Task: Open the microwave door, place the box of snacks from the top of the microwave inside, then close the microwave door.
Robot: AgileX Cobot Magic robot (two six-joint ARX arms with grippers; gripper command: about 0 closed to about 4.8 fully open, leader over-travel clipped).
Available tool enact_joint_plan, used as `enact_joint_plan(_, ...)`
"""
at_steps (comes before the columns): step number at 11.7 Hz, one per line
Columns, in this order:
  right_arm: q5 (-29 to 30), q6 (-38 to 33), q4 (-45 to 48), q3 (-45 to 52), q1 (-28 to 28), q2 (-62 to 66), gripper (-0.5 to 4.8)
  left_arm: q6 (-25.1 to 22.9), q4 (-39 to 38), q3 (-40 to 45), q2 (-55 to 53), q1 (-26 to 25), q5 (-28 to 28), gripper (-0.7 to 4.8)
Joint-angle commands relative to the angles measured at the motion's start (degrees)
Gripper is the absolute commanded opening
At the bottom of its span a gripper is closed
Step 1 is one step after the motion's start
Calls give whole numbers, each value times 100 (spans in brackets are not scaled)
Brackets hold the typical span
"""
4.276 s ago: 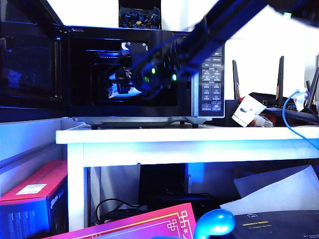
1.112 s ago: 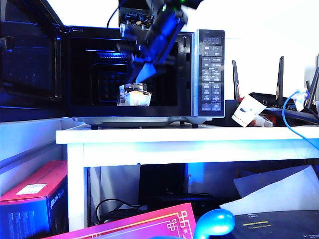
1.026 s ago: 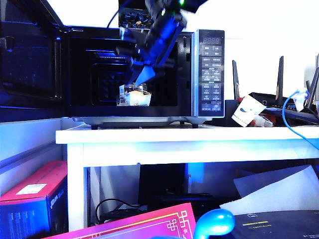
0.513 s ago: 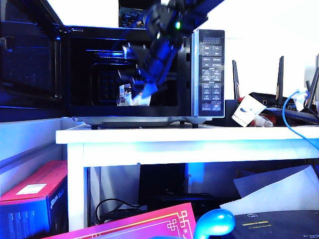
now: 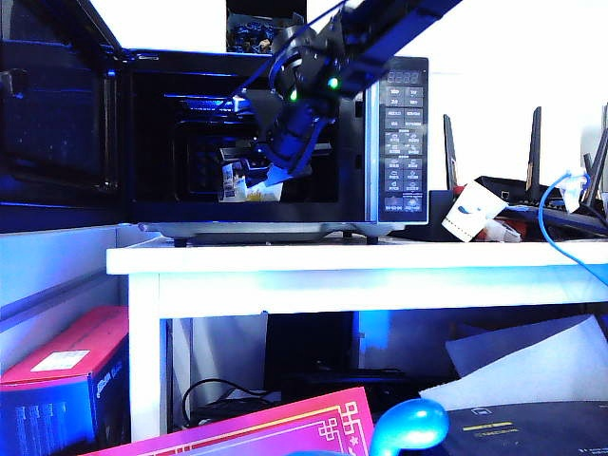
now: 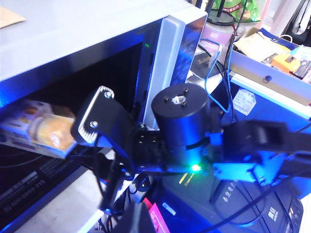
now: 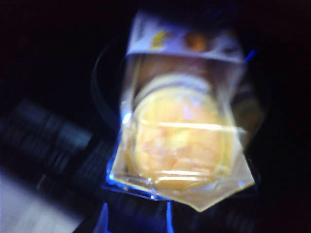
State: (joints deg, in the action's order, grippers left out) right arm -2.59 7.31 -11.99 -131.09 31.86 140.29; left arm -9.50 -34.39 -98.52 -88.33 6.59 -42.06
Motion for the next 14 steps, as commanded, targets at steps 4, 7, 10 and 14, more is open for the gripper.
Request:
enact_joint_plan(4,133,28,339,-33,-96,146,167,138,77,-55,177,7,-66,-5)
enact_joint_plan(7,166,24,-817,-35,39,-1069,56,627,592,-61,1292,4,-9,-5)
enact_joint_plan(10,247,24,-1270,-42,107,-2479,9,713,682,-61,2588,4,592,-5)
enact_joint_plan(14,254,15,-1840,-42,184,-4463,-1,697,487,-59,4450,4,2328,-5)
